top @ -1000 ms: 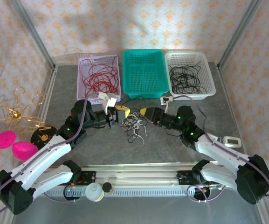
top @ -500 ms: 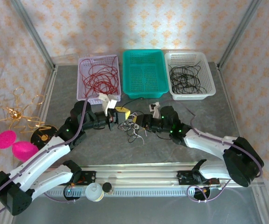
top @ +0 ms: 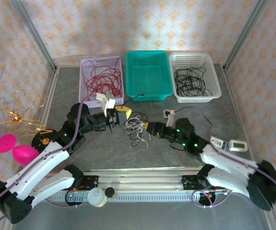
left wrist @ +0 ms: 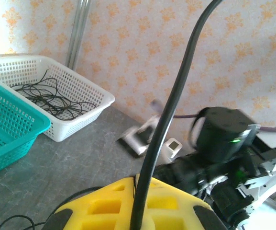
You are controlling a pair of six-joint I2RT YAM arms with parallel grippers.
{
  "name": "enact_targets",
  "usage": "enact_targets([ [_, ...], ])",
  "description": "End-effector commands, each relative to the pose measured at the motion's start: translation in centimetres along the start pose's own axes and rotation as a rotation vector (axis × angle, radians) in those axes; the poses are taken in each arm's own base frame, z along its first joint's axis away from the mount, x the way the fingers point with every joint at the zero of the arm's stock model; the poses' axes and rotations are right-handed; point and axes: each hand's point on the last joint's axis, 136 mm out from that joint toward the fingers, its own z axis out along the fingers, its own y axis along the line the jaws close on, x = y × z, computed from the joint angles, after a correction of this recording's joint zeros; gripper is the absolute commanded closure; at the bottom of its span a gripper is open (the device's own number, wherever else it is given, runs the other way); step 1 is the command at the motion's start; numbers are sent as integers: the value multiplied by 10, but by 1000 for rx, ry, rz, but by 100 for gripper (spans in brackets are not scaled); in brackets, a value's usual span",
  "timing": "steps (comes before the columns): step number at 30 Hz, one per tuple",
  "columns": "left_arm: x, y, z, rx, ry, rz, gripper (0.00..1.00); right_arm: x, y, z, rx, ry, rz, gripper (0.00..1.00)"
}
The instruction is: Untangle the cables
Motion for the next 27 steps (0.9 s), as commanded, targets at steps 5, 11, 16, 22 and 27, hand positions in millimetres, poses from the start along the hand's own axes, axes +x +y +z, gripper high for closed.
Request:
enact_targets([
  [5, -30, -10, 1, 18, -80, -115, 100, -20, 37, -48, -93, -279, -917, 34],
  [11, -21, -8, 3, -4, -5, -161, 100, -28, 72, -43, -181, -334, -1237, 32],
  [16, -15, -9, 4, -2, 42, -177, 100, -38, 77, -10, -139, -183, -1431, 33],
  [22, -13, -9, 5, -19, 94, -178, 100, -41, 85, 12, -180, -105, -1539, 32],
  [27, -17, -11, 4, -19, 94, -177, 100, -16, 89, 33, -347, 31, -1506, 36],
])
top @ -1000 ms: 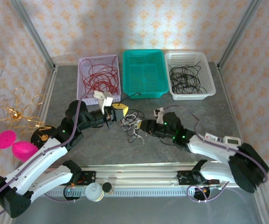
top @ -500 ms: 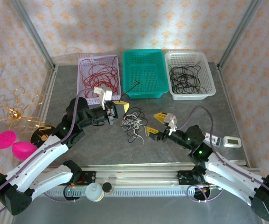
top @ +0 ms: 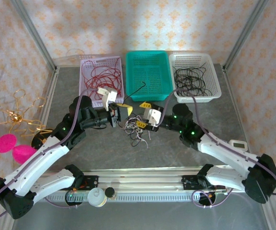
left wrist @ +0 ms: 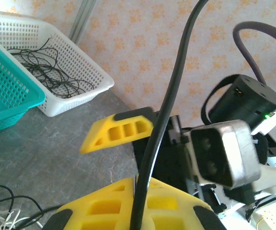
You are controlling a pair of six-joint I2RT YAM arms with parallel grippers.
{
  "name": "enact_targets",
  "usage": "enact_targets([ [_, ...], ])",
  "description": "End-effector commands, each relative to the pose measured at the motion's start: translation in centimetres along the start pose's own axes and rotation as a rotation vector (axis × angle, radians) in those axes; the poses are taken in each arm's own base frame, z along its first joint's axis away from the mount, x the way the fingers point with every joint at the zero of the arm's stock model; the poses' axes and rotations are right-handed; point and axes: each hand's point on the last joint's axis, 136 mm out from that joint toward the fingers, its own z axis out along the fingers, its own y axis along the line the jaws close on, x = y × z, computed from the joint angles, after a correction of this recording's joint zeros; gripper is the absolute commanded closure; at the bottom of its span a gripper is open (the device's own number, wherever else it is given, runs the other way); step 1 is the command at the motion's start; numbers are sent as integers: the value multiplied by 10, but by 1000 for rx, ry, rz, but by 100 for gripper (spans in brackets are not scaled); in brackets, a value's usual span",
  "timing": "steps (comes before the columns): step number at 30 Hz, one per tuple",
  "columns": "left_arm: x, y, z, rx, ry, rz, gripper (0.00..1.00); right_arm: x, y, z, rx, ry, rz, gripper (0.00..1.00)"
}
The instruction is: Untangle the cables
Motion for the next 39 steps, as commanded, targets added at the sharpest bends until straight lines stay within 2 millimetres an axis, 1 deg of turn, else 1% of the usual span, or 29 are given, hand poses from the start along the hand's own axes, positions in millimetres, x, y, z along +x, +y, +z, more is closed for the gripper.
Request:
enact_targets([
  [1, -7, -14, -3, 30, 8, 17, 100, -9, 24, 9, -166, -45, -8, 38],
  [3, -7, -13, -2, 27, 6, 19, 100, -12, 32, 12, -203, -68, 1, 43],
  [7, -8, -12, -1, 28, -3, 17, 100, -18, 46, 11, -257, -100, 11, 50],
  [8, -8, -11, -1, 27, -5, 17, 100, -18, 49, 11, -268, -103, 19, 55],
  [9, -8, -11, -1, 26, -6, 17, 100, -20, 52, 11, -279, -111, 29, 63],
  [11, -10, -11, 0, 25, -15, 22, 100, -22, 58, 9, -315, -127, 66, 75],
  [13, -14, -12, -1, 28, -40, 29, 100, -28, 62, 6, -340, -157, 156, 84],
  [14, -19, -13, -2, 32, -63, 33, 100, -32, 62, 6, -345, -172, 238, 86],
  [16, -28, -14, -5, 25, -115, 44, 100, -25, 70, 11, -399, -151, 395, 91],
  [17, -35, -15, -8, 23, -149, 54, 100, -23, 70, 13, -398, -145, 477, 93],
  [19, -46, -15, -12, 9, -215, 71, 100, -16, 67, 15, -336, -145, 599, 90],
  [22, -61, -6, -14, -44, -300, 77, 100, -3, 44, 15, -158, -144, 776, 90],
  [24, -69, -2, -13, -68, -334, 82, 100, 11, 28, 16, -37, -97, 872, 93],
  [25, -73, -1, -13, -74, -351, 86, 100, 23, 22, 18, 25, -49, 924, 95],
  [26, -77, 0, -12, -78, -365, 90, 100, 32, 16, 19, 71, 0, 951, 95],
  [27, -79, 3, -11, -90, -372, 86, 100, 41, 16, 22, 91, 58, 965, 95],
  [28, -82, 7, -10, -114, -381, 80, 100, 51, 17, 25, 107, 129, 963, 95],
  [29, -85, 14, -7, -150, -381, 70, 100, 63, 22, 27, 123, 213, 945, 92],
  [30, -86, 18, -5, -174, -378, 65, 100, 72, 26, 29, 137, 286, 911, 88],
  [32, -92, 21, -3, -191, -386, 62, 100, 90, 36, 33, 169, 433, 813, 77],
  [33, -93, 21, -2, -187, -393, 59, 100, 98, 40, 34, 183, 489, 777, 75],
  [35, -96, 23, 0, -192, -405, 41, 100, 111, 42, 36, 232, 563, 727, 74],
  [39, -101, 33, 2, -249, -403, 15, 100, 124, 34, 41, 321, 579, 729, 78],
])
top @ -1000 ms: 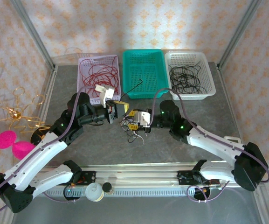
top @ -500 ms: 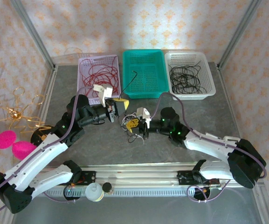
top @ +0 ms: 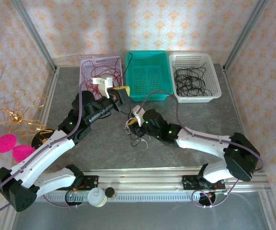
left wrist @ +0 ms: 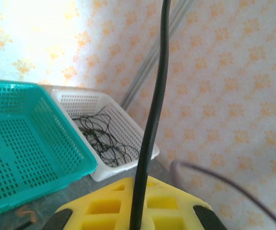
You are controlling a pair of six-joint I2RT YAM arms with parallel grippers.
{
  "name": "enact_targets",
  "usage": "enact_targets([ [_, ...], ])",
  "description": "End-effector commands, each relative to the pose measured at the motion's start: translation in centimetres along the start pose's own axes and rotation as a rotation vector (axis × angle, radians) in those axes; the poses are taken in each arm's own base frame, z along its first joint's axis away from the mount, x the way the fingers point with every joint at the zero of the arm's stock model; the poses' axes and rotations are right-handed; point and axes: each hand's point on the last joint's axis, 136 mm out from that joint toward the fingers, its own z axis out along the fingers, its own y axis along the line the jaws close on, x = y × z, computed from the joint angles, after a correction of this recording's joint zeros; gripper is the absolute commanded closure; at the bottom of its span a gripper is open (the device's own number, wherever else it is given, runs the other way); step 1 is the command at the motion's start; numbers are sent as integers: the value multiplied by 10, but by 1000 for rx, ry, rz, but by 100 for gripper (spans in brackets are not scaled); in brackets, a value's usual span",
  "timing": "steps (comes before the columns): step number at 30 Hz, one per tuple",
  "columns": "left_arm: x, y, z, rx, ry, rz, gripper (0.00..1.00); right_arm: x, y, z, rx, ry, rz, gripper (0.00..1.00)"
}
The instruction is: Untangle the cables
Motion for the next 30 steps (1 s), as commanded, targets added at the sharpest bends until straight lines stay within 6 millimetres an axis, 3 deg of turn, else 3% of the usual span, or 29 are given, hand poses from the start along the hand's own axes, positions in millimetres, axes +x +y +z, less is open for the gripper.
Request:
enact_targets([
  [1, -28, -2, 1, -28, -83, -20, 100, 1, -32, 0, 185, 1, 1, 81],
  [4, -30, -2, 2, -40, -79, -24, 100, -9, -33, -3, 187, -87, 54, 86],
  [6, -31, -1, 1, -44, -80, -22, 100, -15, -34, -9, 184, -143, 95, 83],
  [13, -27, 4, 0, -69, -65, -36, 100, -33, -18, -53, 45, -356, 157, 57],
  [16, -22, 7, 0, -76, -55, -60, 100, -58, -14, -91, -25, -560, 192, 38],
  [19, -19, 11, -3, -89, -64, -110, 100, -84, -6, -109, -110, -685, 257, 33],
  [24, -19, 12, -7, -87, -83, -171, 100, -112, -29, -97, -97, -815, 624, 33],
  [28, -14, 17, -9, -108, -71, -179, 100, -137, -29, -76, -92, -858, 712, 29],
  [30, -14, 15, -11, -106, -69, -181, 100, -139, -44, -69, -15, -897, 777, 29],
])
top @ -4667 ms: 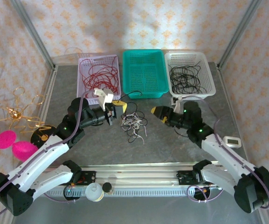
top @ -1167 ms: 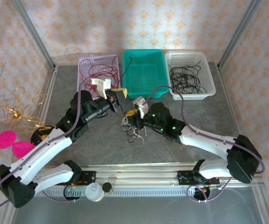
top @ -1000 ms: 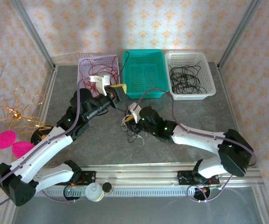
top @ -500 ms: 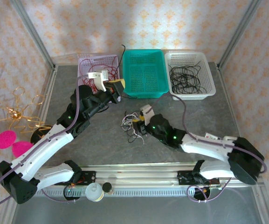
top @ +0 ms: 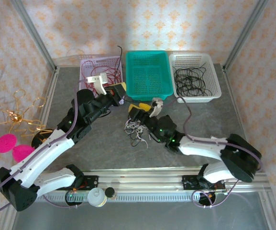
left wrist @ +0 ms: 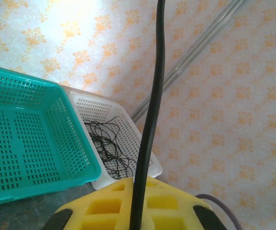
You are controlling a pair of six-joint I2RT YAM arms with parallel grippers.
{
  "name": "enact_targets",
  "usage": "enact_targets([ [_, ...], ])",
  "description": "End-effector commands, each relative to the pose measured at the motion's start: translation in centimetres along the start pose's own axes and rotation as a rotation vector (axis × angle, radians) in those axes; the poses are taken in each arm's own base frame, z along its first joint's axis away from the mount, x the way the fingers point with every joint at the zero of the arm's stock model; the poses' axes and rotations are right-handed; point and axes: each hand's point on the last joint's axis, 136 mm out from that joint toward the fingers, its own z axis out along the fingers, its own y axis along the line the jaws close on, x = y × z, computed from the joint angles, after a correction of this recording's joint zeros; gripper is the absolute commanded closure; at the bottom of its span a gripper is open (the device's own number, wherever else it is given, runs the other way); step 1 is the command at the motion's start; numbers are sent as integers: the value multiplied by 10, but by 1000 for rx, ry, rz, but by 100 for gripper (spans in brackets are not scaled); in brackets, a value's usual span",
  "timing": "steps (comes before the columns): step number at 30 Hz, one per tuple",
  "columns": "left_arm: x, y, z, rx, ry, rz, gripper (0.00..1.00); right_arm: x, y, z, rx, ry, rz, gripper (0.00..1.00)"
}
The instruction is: Untangle the cables
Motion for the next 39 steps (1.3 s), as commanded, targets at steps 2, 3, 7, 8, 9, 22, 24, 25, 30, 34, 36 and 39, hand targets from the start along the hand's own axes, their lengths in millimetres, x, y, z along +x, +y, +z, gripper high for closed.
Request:
enact_targets([
  [2, -6, -1, -10, -7, -20, -29, 100, -44, -7, 12, 90, -266, 210, 31],
  [3, -6, -1, -12, -10, -21, -30, 100, -44, -15, 15, 119, -294, 225, 33],
  [7, -10, -2, -17, -15, -31, -34, 100, -29, -33, 36, 226, -298, 230, 39],
  [8, -11, -3, -17, -15, -28, -31, 100, -26, -36, 39, 241, -295, 227, 42],
  [9, -12, -4, -18, -14, -27, -27, 100, -21, -40, 42, 252, -292, 221, 47],
  [22, -34, -11, -25, -64, -47, 75, 100, 58, -55, 42, 220, 88, -260, 97],
  [24, -45, -12, -26, -91, -63, 117, 100, 79, -54, 34, 185, 227, -403, 98],
  [25, -53, -12, -27, -111, -82, 136, 100, 88, -58, 27, 180, 288, -479, 98],
  [30, -77, -20, -22, -116, -135, 189, 100, 108, -86, -4, 239, 486, -764, 85],
  [34, -77, -22, -11, -95, -143, 201, 100, 113, -98, -21, 308, 560, -925, 75],
  [36, -75, -17, -9, -94, -173, 209, 100, 115, -99, -26, 325, 584, -942, 74],
  [39, -71, -5, -11, -106, -227, 205, 100, 116, -90, -34, 304, 602, -894, 72],
])
